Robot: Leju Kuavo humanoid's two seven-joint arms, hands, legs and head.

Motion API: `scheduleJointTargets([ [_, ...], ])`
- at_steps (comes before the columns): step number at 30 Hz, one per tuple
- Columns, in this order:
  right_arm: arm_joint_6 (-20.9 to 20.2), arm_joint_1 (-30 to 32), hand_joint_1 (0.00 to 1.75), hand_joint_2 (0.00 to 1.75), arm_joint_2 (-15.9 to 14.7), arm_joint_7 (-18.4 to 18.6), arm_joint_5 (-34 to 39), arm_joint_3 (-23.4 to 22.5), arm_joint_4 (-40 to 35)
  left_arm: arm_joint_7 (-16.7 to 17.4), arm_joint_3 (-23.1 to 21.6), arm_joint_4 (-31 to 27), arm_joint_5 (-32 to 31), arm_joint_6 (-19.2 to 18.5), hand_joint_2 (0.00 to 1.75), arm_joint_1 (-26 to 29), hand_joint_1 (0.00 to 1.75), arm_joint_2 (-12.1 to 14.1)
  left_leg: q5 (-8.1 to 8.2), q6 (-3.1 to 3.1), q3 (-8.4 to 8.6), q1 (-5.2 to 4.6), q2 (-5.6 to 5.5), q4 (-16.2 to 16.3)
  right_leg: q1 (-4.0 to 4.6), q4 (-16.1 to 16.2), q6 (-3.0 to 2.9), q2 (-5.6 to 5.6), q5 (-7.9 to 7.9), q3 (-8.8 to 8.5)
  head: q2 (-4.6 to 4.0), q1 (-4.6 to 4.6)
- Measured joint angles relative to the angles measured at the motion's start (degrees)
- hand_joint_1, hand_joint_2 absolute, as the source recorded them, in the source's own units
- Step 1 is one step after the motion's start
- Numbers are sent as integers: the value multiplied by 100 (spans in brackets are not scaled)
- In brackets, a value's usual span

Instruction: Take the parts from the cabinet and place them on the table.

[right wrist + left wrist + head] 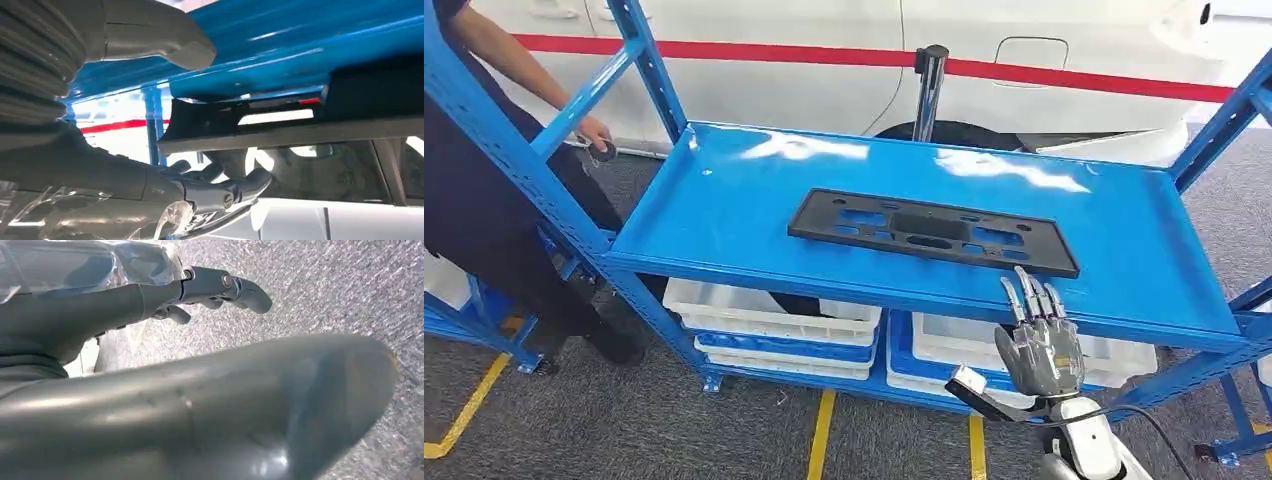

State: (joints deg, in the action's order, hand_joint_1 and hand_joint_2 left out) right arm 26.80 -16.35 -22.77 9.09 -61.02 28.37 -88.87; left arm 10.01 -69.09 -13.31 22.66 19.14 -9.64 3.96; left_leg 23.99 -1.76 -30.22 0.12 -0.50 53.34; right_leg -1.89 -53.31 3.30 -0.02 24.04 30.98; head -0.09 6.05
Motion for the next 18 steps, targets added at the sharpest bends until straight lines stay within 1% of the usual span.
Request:
scheduleJointTargets([
  [2, -4, 0, 0, 175, -59, 70, 18, -4, 0, -33, 22, 0, 171, 99, 0, 5, 0, 44, 3, -5, 3, -9, 0, 0, 5, 0, 29, 0, 3, -3, 0, 0],
  [4, -22, 3, 0, 175, -127, 99, 37, -20, 0, -61, 90, 0, 287, 105, 0, 17, 0, 105, 3, -6, 10, 0, 0, -2, 16, -1, 29, 0, 3, -5, 0, 0],
  [8, 17, 10, 0, 175, -282, 284, 109, -159, -34, -133, 162, 0, 324, 101, 0, 91, 0, 127, -2, 0, 24, 14, 4, -12, 28, -3, 28, 1, 2, -7, 0, 2],
  [14, 59, -88, 0, 175, -448, 429, 212, -512, -230, -107, 184, 0, 282, 107, 0, 95, 0, 35, -9, 10, 29, 23, 3, -19, 37, -4, 25, 1, 2, -13, 0, 2],
  [18, 46, -93, 0, 175, -511, 457, 127, -610, -367, -98, 225, 0, 293, 123, 0, 90, 0, -4, -10, 12, 31, 25, 4, -19, 39, -4, 24, 1, 1, -14, 0, 2],
])
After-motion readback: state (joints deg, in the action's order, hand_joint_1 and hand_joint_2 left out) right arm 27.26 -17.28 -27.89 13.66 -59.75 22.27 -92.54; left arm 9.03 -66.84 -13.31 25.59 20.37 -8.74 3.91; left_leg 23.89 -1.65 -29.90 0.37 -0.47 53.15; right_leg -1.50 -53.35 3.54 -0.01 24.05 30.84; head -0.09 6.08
